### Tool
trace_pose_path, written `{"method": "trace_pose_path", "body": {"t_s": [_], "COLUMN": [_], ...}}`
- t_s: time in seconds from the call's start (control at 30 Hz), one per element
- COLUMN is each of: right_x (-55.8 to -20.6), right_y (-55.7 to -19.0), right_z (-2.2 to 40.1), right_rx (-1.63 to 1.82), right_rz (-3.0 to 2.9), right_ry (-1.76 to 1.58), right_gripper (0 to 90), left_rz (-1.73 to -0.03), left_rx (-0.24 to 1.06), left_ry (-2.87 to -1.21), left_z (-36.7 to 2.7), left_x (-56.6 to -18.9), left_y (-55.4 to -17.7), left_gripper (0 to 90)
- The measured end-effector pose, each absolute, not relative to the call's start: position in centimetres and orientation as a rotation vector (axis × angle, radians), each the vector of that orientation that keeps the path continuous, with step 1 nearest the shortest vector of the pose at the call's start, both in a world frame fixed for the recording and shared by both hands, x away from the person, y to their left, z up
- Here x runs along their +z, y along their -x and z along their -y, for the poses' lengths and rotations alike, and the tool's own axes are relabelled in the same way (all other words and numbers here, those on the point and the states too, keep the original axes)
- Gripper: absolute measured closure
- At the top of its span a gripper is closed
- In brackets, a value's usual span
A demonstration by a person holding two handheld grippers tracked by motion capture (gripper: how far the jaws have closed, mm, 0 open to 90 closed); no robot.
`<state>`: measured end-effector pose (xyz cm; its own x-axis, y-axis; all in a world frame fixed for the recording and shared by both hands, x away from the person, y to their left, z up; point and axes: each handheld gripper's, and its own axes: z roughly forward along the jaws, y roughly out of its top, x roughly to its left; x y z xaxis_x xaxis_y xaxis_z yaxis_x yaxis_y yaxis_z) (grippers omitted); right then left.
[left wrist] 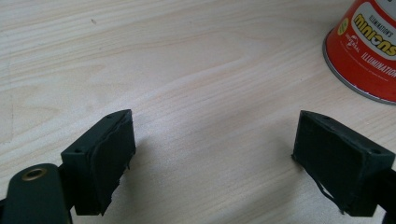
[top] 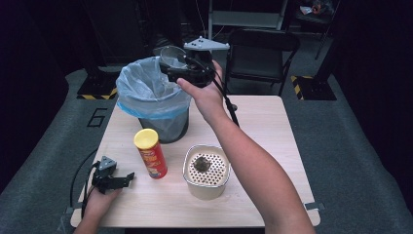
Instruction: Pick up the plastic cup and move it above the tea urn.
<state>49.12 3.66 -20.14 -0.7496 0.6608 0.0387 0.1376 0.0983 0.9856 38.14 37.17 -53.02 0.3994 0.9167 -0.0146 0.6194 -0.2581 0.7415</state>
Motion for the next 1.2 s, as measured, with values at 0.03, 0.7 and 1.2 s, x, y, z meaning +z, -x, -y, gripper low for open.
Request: {"method": "trace_pose_path", "body": {"t_s": [0.03,0.7,1.2], "right_x": [-20.2,-22.4,-25.7], "right_y": [-49.4,-53.0,-54.1], "right_z": [-3.9,-9.4,-11.5], "right_rx": [1.676,1.522,1.473], "right_rz": [-1.966,-2.017,-2.097], "right_ry": [-0.774,-0.854,-0.935], "right_gripper": [33.4,34.3,13.7], "left_rz": [-1.313,-1.32,-1.33], "left_rx": [0.557,0.55,0.556], "left_ry": [-1.984,-1.98,-1.968], "left_z": [-37.2,-37.2,-37.2], "left_x": [-53.0,-53.0,-53.0], "left_y": [-38.1,-38.0,-38.0], "left_gripper": [12.5,13.6,13.7]}}
